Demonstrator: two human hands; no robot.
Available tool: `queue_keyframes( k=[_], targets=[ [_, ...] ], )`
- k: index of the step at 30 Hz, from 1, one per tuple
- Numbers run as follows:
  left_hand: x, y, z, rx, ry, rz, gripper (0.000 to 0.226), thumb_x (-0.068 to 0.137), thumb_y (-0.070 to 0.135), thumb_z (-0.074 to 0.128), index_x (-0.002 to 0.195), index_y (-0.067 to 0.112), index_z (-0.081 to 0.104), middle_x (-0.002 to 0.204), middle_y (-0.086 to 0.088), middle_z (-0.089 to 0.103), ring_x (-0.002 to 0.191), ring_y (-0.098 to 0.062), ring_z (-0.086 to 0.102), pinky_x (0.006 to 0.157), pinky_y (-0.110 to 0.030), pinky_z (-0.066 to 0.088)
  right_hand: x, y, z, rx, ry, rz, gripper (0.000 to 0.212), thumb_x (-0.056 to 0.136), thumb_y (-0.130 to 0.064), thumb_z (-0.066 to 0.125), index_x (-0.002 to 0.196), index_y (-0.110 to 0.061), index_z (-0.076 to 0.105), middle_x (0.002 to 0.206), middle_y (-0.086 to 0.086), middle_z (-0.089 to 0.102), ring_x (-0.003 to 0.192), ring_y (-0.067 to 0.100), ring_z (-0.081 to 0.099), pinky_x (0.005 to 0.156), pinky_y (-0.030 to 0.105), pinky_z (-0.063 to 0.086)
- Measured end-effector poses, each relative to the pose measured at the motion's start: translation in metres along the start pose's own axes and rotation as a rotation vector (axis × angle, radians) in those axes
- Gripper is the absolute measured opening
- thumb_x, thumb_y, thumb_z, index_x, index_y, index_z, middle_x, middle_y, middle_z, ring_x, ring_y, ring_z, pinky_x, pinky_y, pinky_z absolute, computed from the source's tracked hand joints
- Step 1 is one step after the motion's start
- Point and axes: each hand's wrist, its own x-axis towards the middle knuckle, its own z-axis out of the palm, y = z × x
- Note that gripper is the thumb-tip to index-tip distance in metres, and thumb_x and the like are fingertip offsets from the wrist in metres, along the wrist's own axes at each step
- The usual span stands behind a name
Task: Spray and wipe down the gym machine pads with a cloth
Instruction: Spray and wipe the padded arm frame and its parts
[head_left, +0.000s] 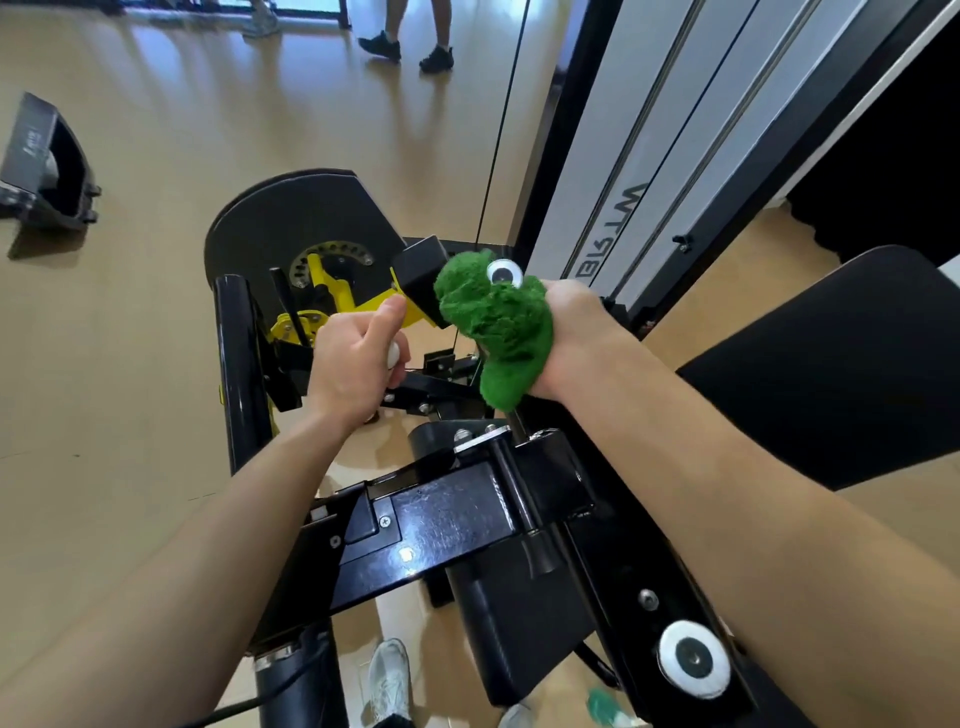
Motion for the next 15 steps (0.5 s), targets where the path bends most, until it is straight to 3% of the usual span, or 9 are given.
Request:
queue_keyframes(
  k=[2, 5, 8, 10, 13, 15],
  targets=[
    [0.001, 0.000, -0.001, 0.003, 0.001, 0.006, 0.079, 0.095, 0.062, 0.040, 0.052, 0.000, 0.063, 0.047, -0.009, 0.059, 0.048, -0.021, 0.057, 0.065, -0.032, 0.048, -0.012, -0.002, -0.002, -0.023, -0.041, -0.013, 0.044, 0.107, -0.020, 0.023, 0.082, -0.003, 0.055, 0.056, 0.010, 0.062, 0.047, 0.021, 0.063, 0.052, 0.026, 0.055],
    [-0.002, 0.003, 0.000, -0.016, -0.003, 0.000, 0.079, 0.095, 0.062, 0.041, 0.052, 0.000, 0.062, 0.047, -0.008, 0.059, 0.048, -0.020, 0.057, 0.065, -0.033, 0.046, 0.003, 0.002, 0.003, 0.004, 0.059, 0.060, 0.048, 0.107, -0.021, 0.022, 0.081, -0.004, 0.058, 0.054, 0.010, 0.065, 0.044, 0.021, 0.064, 0.044, 0.024, 0.052],
    [-0.007, 0.008, -0.001, -0.018, -0.008, 0.000, 0.077, 0.092, 0.064, 0.042, 0.054, 0.001, 0.063, 0.048, -0.011, 0.059, 0.047, -0.019, 0.057, 0.061, -0.031, 0.046, 0.027, 0.009, 0.006, -0.006, 0.230, 0.107, 0.051, 0.104, -0.026, 0.024, 0.112, -0.004, 0.069, 0.094, 0.016, 0.073, 0.082, 0.029, 0.070, 0.063, 0.037, 0.055],
    [-0.012, 0.008, -0.003, 0.002, -0.026, 0.021, 0.077, 0.092, 0.065, 0.042, 0.056, 0.000, 0.064, 0.049, -0.012, 0.060, 0.046, -0.017, 0.057, 0.058, -0.029, 0.046, 0.039, 0.010, 0.001, -0.071, 0.279, 0.097, 0.051, 0.104, -0.024, 0.024, 0.118, 0.000, 0.067, 0.106, 0.020, 0.072, 0.095, 0.032, 0.069, 0.073, 0.043, 0.056],
    [-0.016, 0.007, -0.007, 0.039, -0.029, 0.038, 0.077, 0.092, 0.065, 0.042, 0.056, 0.001, 0.064, 0.049, -0.012, 0.060, 0.045, -0.013, 0.057, 0.056, -0.023, 0.045, 0.020, 0.005, 0.006, -0.136, 0.200, 0.055, 0.047, 0.105, -0.022, 0.026, 0.104, 0.002, 0.066, 0.085, 0.018, 0.070, 0.086, 0.030, 0.069, 0.077, 0.043, 0.056],
    [-0.017, 0.008, -0.008, 0.020, -0.029, 0.030, 0.077, 0.091, 0.065, 0.043, 0.057, -0.001, 0.064, 0.048, -0.013, 0.059, 0.044, -0.012, 0.057, 0.054, -0.022, 0.044, 0.007, -0.003, 0.007, -0.156, 0.103, 0.025, 0.046, 0.106, -0.019, 0.026, 0.084, 0.000, 0.062, 0.058, 0.012, 0.065, 0.057, 0.024, 0.065, 0.054, 0.031, 0.055]
  ],
)
